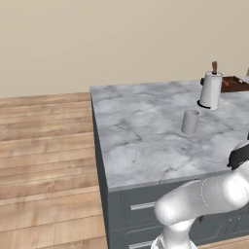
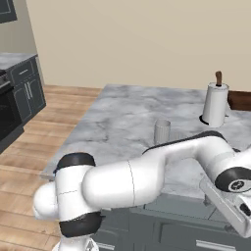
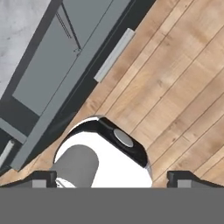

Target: Take the tongs from the drawer on the right and place them on the dining counter next to the tray containing the kebab skewer.

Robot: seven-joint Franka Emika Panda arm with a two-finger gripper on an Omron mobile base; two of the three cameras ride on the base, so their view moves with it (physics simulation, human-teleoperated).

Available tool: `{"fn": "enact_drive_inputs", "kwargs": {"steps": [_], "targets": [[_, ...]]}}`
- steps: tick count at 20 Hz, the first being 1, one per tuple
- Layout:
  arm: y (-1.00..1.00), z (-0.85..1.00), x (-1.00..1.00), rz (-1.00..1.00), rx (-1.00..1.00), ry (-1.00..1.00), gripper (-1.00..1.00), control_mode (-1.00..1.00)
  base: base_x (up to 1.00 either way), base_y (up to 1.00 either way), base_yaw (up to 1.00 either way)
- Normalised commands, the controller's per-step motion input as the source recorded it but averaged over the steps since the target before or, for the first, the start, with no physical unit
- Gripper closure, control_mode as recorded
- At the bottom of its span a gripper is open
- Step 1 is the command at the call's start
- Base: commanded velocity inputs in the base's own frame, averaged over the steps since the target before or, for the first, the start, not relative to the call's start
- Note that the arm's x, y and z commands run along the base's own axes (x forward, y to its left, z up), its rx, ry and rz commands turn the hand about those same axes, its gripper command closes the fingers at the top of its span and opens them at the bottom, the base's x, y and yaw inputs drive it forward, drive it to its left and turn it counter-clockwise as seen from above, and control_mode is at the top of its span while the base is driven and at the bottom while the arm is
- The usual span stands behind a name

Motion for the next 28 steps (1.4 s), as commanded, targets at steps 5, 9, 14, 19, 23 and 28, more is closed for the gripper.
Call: {"fn": "enact_drive_inputs", "kwargs": {"steps": [5, 9, 14, 19, 23, 28], "targets": [[-0.56, 0.0, 0.02, -0.04, 0.34, -0.04, -1.0, -1.0, 0.0, 0.0, 0.0], [-0.04, -0.11, 0.2, -0.05, 0.1, -0.08, -1.0, -1.0, 0.0, 0.0, 0.0], [0.21, -0.53, 0.24, -0.24, 0.03, 0.0, -1.0, -1.0, 0.0, 0.0, 0.0], [0.29, -0.65, 0.09, -0.27, 0.04, 0.0, -1.0, -1.0, 0.0, 0.0, 0.0], [0.58, -0.54, 0.2, -0.31, -0.04, 0.0, -1.0, -1.0, 0.0, 0.0, 0.0], [0.32, -0.15, 0.03, -0.04, -0.2, 0.03, -1.0, -1.0, 0.0, 0.0, 0.0]]}}
